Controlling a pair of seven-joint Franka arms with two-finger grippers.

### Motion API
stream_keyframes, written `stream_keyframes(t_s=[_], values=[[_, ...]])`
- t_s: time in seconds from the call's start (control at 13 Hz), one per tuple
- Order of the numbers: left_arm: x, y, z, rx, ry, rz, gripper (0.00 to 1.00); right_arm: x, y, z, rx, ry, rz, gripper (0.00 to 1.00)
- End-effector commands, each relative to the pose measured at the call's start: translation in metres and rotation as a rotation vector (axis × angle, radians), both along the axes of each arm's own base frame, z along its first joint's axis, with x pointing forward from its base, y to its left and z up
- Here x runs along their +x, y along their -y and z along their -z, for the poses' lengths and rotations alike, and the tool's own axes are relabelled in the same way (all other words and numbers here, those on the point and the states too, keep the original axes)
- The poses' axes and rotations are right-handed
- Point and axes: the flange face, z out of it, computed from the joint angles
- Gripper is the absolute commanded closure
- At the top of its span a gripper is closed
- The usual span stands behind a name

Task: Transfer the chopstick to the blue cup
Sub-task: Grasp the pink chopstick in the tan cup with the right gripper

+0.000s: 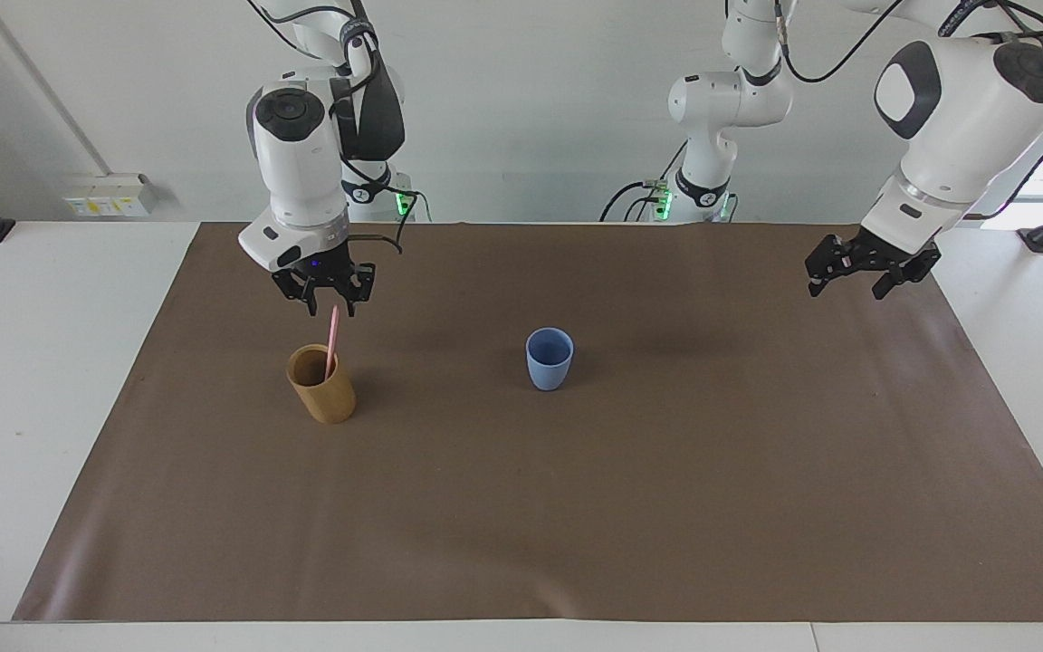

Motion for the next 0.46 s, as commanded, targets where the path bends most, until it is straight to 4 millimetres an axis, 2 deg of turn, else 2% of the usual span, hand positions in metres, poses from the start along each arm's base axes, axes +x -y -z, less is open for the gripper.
stream_keyframes(t_s=[0.0,0.08,0.23,0.38], values=[[-0.004,0.001,-0.004,0.004,-0.008,0.002,0.00,0.000,0.003,-0.020,-0.001,0.036,-0.020,0.88],[-0.009,0.004,-0.002,0.007,-0.032,0.013,0.00,0.002,0.005,-0.026,0.001,0.045,-0.018,0.99],[-0.016,-0.003,-0.010,0.011,-0.053,0.007,0.00,0.005,0.011,-0.034,0.012,0.057,-0.001,1.00],[-0.034,-0.008,-0.023,0.008,-0.050,-0.003,0.00,0.004,0.023,-0.049,0.006,0.037,0.025,1.00]])
